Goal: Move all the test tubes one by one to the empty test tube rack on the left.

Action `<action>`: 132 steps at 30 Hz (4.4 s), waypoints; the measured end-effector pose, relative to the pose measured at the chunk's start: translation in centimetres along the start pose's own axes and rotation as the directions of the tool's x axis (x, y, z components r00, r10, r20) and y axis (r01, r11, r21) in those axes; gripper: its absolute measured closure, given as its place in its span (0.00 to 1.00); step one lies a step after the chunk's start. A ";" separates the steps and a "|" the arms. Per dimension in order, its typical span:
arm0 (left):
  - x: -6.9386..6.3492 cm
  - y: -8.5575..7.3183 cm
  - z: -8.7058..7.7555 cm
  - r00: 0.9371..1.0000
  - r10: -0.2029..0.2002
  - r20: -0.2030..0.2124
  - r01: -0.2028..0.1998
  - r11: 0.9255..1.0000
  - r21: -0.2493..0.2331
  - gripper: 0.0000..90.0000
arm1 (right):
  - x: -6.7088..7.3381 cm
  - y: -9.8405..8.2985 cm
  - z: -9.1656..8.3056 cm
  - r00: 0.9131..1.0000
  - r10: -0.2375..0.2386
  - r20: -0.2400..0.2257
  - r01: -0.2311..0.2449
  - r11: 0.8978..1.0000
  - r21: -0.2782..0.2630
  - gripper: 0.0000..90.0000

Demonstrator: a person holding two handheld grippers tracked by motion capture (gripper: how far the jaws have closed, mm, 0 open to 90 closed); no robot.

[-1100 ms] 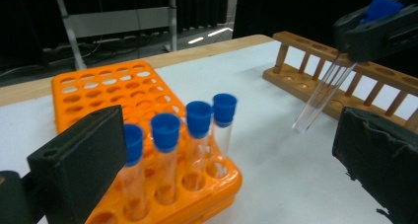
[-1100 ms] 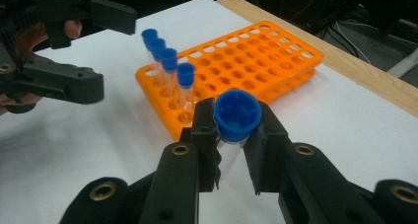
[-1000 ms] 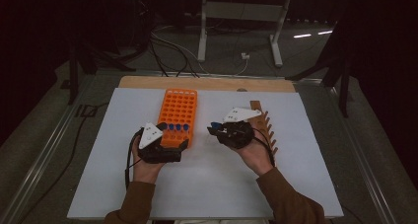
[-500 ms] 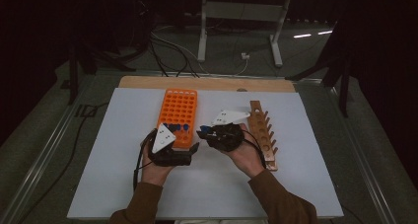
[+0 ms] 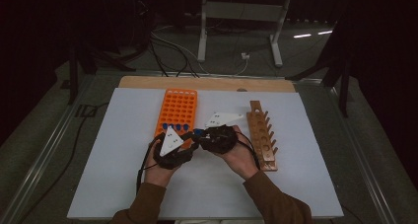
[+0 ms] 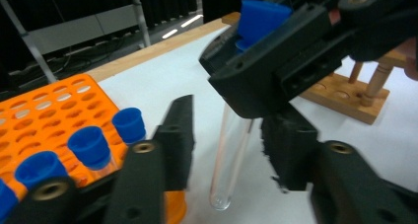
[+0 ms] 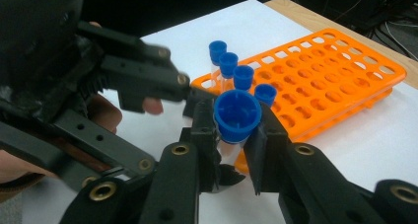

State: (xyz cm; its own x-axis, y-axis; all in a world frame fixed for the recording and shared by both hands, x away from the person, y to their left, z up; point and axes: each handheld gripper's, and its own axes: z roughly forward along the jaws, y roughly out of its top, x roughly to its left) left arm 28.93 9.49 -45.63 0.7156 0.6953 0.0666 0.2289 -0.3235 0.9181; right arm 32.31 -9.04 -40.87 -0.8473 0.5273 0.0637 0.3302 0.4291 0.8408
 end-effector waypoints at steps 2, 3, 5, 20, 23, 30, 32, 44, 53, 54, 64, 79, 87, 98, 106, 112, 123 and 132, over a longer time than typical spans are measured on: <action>-0.1 -0.1 0.0 1.000 0.006 0.006 -0.006 1.000 0.002 0.81 | 0.0 0.0 -0.1 1.000 0.000 -0.002 0.000 1.000 -0.002 0.85; -0.1 -0.1 0.0 1.000 0.009 0.014 -0.009 1.000 0.004 0.84 | 0.0 0.0 -0.1 1.000 -0.001 -0.002 0.001 1.000 -0.002 0.85; -0.2 -0.1 0.0 1.000 0.017 0.020 -0.017 1.000 0.004 0.86 | 0.0 0.0 -0.1 1.000 -0.002 -0.003 0.002 1.000 0.000 0.85; 2.0 -0.5 -1.0 0.998 -0.057 -0.016 0.057 0.998 -0.029 0.87 | -2.4 -0.5 -2.2 0.989 0.126 0.082 -0.118 0.988 -0.095 0.09; 2.6 -0.5 -1.5 0.997 -0.074 -0.023 0.073 0.996 -0.041 0.87 | -2.8 -1.0 -2.2 0.988 0.121 0.099 -0.113 0.990 -0.087 0.04; 3.9 -0.8 -2.6 0.991 -0.117 -0.062 0.112 0.991 -0.069 0.87 | -3.1 -1.9 -2.1 0.986 0.101 0.134 -0.093 0.993 -0.067 0.00; 4.2 -0.8 -2.9 0.989 -0.129 -0.075 0.123 0.989 -0.077 0.87 | -3.2 -2.0 -2.2 0.985 0.101 0.142 -0.093 0.993 -0.066 0.00; 5.6 -1.2 -4.1 0.977 -0.171 -0.127 0.158 0.982 -0.108 0.87 | -3.9 -2.4 -2.9 0.981 0.106 0.164 -0.095 0.993 -0.077 0.00; 6.0 -1.4 -4.4 0.969 -0.183 -0.167 0.165 0.979 -0.117 0.87 | -4.4 -2.8 -3.5 0.978 0.118 0.172 -0.104 0.991 -0.085 0.00; 6.0 -1.4 -4.4 0.967 -0.186 -0.173 0.167 0.979 -0.118 0.87 | -4.4 -2.9 -3.6 0.978 0.121 0.172 -0.107 0.991 -0.086 0.00; 6.5 -1.6 -4.4 0.944 -0.214 -0.252 0.185 0.974 -0.134 0.87 | -5.1 -3.6 -4.2 0.972 0.135 0.191 -0.122 0.989 -0.078 0.00; 7.5 -2.6 -3.7 0.923 -0.230 -0.309 0.201 0.972 -0.123 0.87 | -5.8 -4.2 -5.4 0.966 0.145 0.212 -0.128 0.988 -0.091 0.00; 7.7 -3.3 -3.1 0.920 -0.233 -0.315 0.211 0.972 -0.101 0.87 | -6.1 -4.4 -5.7 0.965 0.151 0.212 -0.134 0.987 -0.093 0.00; 7.9 -4.2 -2.2 0.921 -0.231 -0.313 0.223 0.973 -0.062 0.87 | -6.3 -4.9 -5.8 0.964 0.159 0.214 -0.142 0.986 -0.090 0.00; 8.0 -4.7 -1.8 0.926 -0.223 -0.305 0.225 0.974 -0.029 0.87 | -6.3 -4.9 -5.8 0.966 0.156 0.205 -0.141 0.986 -0.085 0.00; 8.0 -5.1 -1.6 0.930 -0.210 -0.301 0.220 0.975 0.000 0.87 | -6.2 -5.0 -5.8 0.968 0.150 0.202 -0.137 0.987 -0.079 0.00; 8.0 -5.7 -1.4 0.933 -0.196 -0.302 0.223 0.973 0.056 0.87 | -6.3 -5.3 -6.0 0.968 0.152 0.200 -0.138 0.987 -0.083 0.00; 8.1 -5.1 -2.4 0.925 -0.225 -0.305 0.234 0.972 -0.008 0.78 | -6.3 -5.4 -6.1 0.969 0.150 0.197 -0.137 0.987 -0.081 0.00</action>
State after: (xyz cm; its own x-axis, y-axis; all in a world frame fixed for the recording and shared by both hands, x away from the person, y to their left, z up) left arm 31.99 18.31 -48.81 0.4094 0.9120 -0.0262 0.3847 -0.1466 0.9113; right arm 33.37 -19.16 -42.59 -0.6892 0.7199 0.0822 0.4080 0.2919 0.8651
